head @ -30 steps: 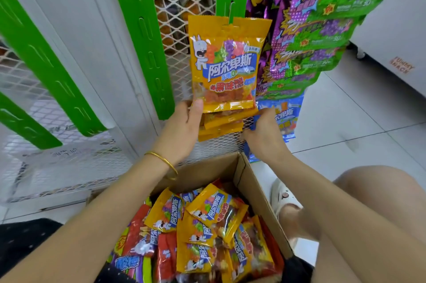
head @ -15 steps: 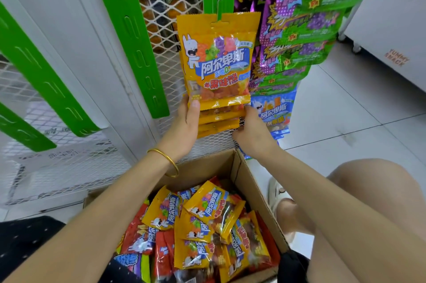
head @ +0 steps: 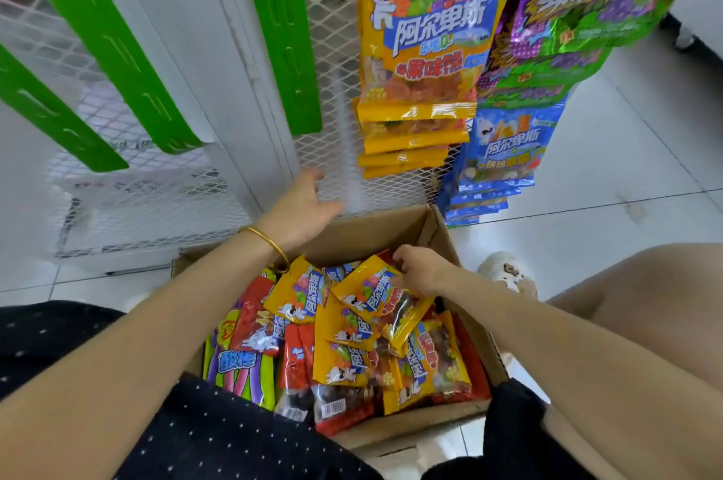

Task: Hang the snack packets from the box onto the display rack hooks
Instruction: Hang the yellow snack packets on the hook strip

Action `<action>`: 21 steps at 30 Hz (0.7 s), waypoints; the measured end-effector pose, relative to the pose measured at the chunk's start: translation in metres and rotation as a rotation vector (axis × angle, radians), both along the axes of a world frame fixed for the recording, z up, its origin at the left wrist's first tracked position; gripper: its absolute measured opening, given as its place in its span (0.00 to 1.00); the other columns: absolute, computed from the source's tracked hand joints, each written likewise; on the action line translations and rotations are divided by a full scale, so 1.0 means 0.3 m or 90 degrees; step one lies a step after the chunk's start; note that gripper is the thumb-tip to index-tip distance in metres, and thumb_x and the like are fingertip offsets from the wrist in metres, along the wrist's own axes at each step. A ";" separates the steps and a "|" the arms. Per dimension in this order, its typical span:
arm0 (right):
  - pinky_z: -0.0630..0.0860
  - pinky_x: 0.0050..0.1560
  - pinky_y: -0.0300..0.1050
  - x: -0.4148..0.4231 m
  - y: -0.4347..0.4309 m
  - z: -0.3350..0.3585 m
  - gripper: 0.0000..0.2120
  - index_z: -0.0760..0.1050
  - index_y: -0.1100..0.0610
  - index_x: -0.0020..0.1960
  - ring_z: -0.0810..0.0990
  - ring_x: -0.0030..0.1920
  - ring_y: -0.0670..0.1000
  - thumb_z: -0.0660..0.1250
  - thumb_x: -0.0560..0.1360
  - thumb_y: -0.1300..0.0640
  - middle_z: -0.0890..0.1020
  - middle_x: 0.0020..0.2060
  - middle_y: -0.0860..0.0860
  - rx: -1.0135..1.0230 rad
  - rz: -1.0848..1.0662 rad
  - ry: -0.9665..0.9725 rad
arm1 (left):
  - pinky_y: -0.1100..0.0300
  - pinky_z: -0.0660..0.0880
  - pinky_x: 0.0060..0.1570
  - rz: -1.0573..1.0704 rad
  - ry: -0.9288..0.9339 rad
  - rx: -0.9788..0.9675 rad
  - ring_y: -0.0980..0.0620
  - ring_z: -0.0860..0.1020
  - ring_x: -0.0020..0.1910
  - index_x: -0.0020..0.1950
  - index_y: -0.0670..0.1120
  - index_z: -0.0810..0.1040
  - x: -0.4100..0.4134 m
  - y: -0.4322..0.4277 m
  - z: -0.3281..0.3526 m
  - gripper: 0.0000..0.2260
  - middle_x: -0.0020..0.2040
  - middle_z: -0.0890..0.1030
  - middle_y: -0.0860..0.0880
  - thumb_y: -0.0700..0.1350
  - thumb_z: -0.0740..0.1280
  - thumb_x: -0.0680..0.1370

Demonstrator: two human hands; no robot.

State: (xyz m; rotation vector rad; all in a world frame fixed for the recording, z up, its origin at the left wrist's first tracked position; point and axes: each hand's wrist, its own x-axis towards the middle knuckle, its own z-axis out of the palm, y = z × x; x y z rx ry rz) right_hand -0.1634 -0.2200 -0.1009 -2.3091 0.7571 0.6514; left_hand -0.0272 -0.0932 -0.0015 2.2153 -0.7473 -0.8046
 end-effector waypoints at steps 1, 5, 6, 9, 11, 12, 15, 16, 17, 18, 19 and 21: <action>0.72 0.60 0.48 0.002 0.006 -0.050 0.25 0.63 0.62 0.68 0.73 0.62 0.57 0.65 0.77 0.51 0.74 0.62 0.58 -0.004 -0.002 0.017 | 0.53 0.67 0.66 0.003 0.004 0.004 0.45 0.66 0.69 0.74 0.42 0.56 0.004 0.008 -0.008 0.27 0.73 0.63 0.41 0.43 0.63 0.78; 0.72 0.60 0.56 0.004 0.033 -0.202 0.27 0.61 0.60 0.67 0.73 0.61 0.60 0.65 0.76 0.47 0.74 0.62 0.60 -0.029 -0.044 0.034 | 0.50 0.67 0.67 -0.002 0.005 0.015 0.46 0.66 0.70 0.74 0.43 0.58 0.027 0.037 -0.038 0.26 0.72 0.64 0.42 0.44 0.63 0.78; 0.72 0.60 0.56 0.005 0.041 -0.226 0.26 0.62 0.59 0.66 0.73 0.61 0.60 0.65 0.75 0.48 0.74 0.61 0.59 -0.048 -0.054 0.017 | 0.50 0.68 0.66 0.000 0.007 0.019 0.46 0.66 0.69 0.74 0.43 0.59 0.037 0.044 -0.047 0.26 0.72 0.64 0.42 0.44 0.63 0.78; 0.72 0.58 0.54 0.024 0.050 -0.272 0.23 0.65 0.58 0.64 0.72 0.60 0.58 0.67 0.75 0.49 0.73 0.60 0.57 -0.109 -0.095 -0.026 | 0.50 0.70 0.64 0.007 0.019 0.031 0.46 0.68 0.68 0.73 0.43 0.60 0.057 0.043 -0.074 0.24 0.71 0.65 0.42 0.44 0.63 0.79; 0.73 0.57 0.53 0.041 0.038 -0.290 0.20 0.70 0.57 0.61 0.74 0.57 0.57 0.66 0.75 0.47 0.73 0.58 0.56 -0.119 -0.088 0.007 | 0.49 0.69 0.65 0.003 0.031 0.041 0.46 0.67 0.68 0.73 0.43 0.60 0.059 0.026 -0.089 0.23 0.71 0.65 0.41 0.43 0.62 0.79; 0.74 0.55 0.52 0.047 0.028 -0.296 0.18 0.73 0.57 0.59 0.75 0.56 0.56 0.66 0.75 0.46 0.74 0.56 0.55 -0.114 -0.075 0.028 | 0.49 0.69 0.65 -0.002 0.037 0.045 0.46 0.67 0.69 0.73 0.43 0.60 0.059 0.014 -0.094 0.23 0.71 0.65 0.42 0.43 0.62 0.79; 0.73 0.44 0.45 0.055 -0.010 -0.307 0.08 0.75 0.56 0.41 0.77 0.45 0.53 0.68 0.74 0.51 0.79 0.41 0.51 -0.038 -0.104 0.015 | 0.50 0.68 0.66 -0.024 0.047 0.049 0.47 0.66 0.70 0.72 0.41 0.60 0.064 -0.023 -0.103 0.23 0.72 0.65 0.43 0.42 0.61 0.79; 0.70 0.41 0.43 0.059 -0.023 -0.297 0.09 0.73 0.56 0.38 0.76 0.42 0.51 0.69 0.73 0.53 0.77 0.36 0.50 -0.005 -0.120 -0.011 | 0.51 0.68 0.66 -0.031 0.048 0.049 0.48 0.65 0.70 0.72 0.41 0.61 0.068 -0.030 -0.105 0.22 0.71 0.65 0.43 0.42 0.61 0.79; 0.68 0.39 0.42 0.064 -0.042 -0.286 0.10 0.72 0.56 0.37 0.74 0.40 0.50 0.70 0.73 0.55 0.76 0.33 0.50 0.035 -0.130 -0.042 | 0.51 0.68 0.66 -0.039 0.047 0.053 0.48 0.65 0.70 0.72 0.41 0.61 0.075 -0.036 -0.107 0.22 0.71 0.65 0.44 0.42 0.61 0.79; 0.67 0.39 0.41 0.068 -0.061 -0.262 0.09 0.72 0.58 0.37 0.73 0.40 0.50 0.70 0.73 0.57 0.76 0.34 0.52 0.091 -0.143 -0.072 | 0.52 0.68 0.66 -0.050 0.046 0.060 0.49 0.66 0.70 0.72 0.42 0.62 0.083 -0.037 -0.112 0.22 0.71 0.66 0.44 0.43 0.62 0.79; 0.68 0.38 0.41 0.070 -0.079 -0.227 0.08 0.73 0.58 0.38 0.73 0.39 0.49 0.70 0.73 0.59 0.76 0.35 0.53 0.153 -0.157 -0.098 | 0.54 0.67 0.65 -0.064 0.042 0.072 0.49 0.66 0.69 0.71 0.42 0.63 0.090 -0.034 -0.117 0.22 0.70 0.67 0.44 0.43 0.62 0.79; 0.68 0.36 0.38 0.061 -0.103 -0.147 0.10 0.72 0.56 0.36 0.72 0.36 0.47 0.70 0.73 0.60 0.75 0.35 0.52 0.240 -0.171 -0.132 | 0.59 0.65 0.64 -0.095 0.034 0.111 0.49 0.67 0.69 0.71 0.41 0.63 0.097 -0.016 -0.126 0.22 0.70 0.68 0.44 0.45 0.63 0.78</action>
